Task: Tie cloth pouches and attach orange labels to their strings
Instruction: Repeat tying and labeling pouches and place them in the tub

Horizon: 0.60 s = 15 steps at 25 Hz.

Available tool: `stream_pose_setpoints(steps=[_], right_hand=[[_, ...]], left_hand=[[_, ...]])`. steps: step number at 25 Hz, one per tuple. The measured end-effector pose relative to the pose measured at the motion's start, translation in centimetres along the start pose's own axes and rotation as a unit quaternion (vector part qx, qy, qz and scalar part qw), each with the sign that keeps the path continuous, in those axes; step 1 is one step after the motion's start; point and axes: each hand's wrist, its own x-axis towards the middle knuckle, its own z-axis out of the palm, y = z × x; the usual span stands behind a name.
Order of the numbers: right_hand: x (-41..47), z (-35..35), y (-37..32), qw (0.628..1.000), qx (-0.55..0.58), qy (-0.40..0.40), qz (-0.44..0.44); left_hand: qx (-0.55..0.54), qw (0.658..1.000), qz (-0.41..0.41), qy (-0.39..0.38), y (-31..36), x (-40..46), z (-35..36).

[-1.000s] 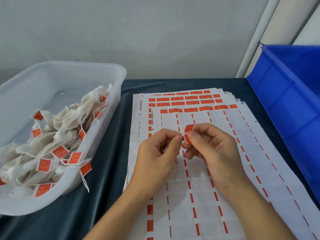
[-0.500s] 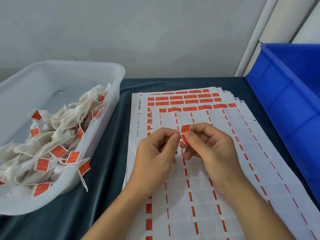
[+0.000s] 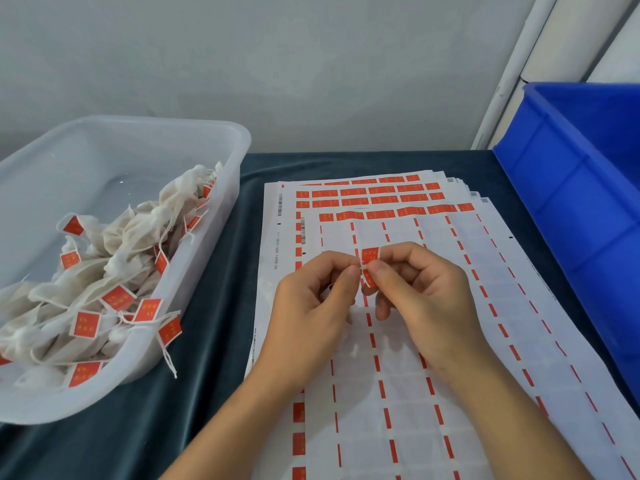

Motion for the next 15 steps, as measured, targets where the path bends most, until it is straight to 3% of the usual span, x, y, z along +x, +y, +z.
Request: stream_pose_setpoints(steps=[7, 15], right_hand=[[-0.25, 0.05, -0.21, 0.998, -0.037, -0.015, -0.039], [-0.08, -0.58, -0.50, 0.999, -0.036, 0.036, -0.009]], left_hand=[[0.015, 1.000, 0.014, 0.019, -0.19, 0.04, -0.23], [-0.047, 0.996, -0.039, 0.065, -0.10, 0.15, -0.40]])
